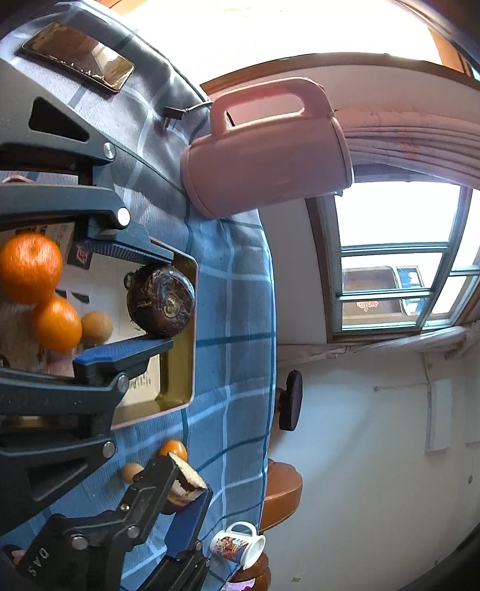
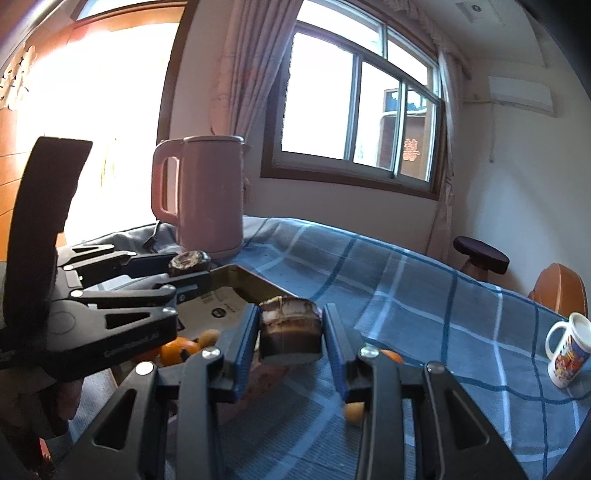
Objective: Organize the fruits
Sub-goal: 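Carry the dark brown fruit and cake with both tools over the pink tin, then open the left tool to drop the dark brown fruit into the tin while the right tool releases the cake, then move both open tools back over the remaining fruits on the table, then grasp the large orange with the left tool while the right tool grasps the small brown fruit, then lift and carry the large orange and small brown fruit with both tools to the tin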
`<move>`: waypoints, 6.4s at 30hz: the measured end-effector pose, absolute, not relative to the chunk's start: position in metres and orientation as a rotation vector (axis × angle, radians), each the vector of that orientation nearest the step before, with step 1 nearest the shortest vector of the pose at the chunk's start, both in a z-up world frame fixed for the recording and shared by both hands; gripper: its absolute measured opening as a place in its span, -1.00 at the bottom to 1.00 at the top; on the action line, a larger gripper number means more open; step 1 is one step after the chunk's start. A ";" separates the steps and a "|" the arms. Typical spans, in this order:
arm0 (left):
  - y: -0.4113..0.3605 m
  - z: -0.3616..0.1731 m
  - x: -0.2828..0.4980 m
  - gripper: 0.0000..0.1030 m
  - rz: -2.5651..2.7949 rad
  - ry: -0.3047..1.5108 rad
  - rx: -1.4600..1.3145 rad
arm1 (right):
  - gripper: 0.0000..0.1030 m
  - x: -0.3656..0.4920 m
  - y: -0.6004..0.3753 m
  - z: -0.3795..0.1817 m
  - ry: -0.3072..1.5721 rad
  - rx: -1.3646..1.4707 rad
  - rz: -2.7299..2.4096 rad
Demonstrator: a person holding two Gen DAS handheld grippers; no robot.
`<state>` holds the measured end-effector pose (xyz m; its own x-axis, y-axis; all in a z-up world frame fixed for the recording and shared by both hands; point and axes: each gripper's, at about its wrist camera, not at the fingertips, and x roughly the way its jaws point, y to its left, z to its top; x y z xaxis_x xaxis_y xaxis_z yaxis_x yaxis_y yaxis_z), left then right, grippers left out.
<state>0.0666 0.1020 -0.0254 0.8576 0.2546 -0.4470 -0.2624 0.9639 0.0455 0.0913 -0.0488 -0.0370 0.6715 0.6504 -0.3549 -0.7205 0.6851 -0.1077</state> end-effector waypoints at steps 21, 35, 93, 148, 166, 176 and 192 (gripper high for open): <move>0.132 -0.040 0.070 -0.20 0.295 0.553 -0.037 | -0.26 0.086 -0.001 -0.052 0.350 -0.331 0.846; 0.137 -0.044 0.070 -0.20 0.291 0.588 -0.029 | -0.26 0.085 0.008 -0.057 0.371 -0.362 0.872; 0.054 -0.021 0.074 0.60 0.150 0.524 0.029 | -0.01 0.181 -0.080 -0.092 0.795 -0.237 0.705; -0.033 -0.074 0.209 -0.20 -0.060 0.776 -0.031 | -0.43 0.200 -0.185 -0.068 0.591 -0.135 0.417; -0.038 -0.060 0.189 -0.20 -0.033 0.652 0.013 | -0.43 0.183 -0.187 -0.059 0.489 -0.130 0.451; -0.044 -0.053 0.177 -0.20 -0.007 0.584 0.053 | -0.43 0.176 -0.188 -0.055 0.446 -0.128 0.460; -0.047 -0.046 0.161 -0.20 0.009 0.506 0.077 | -0.43 0.166 -0.191 -0.051 0.390 -0.124 0.458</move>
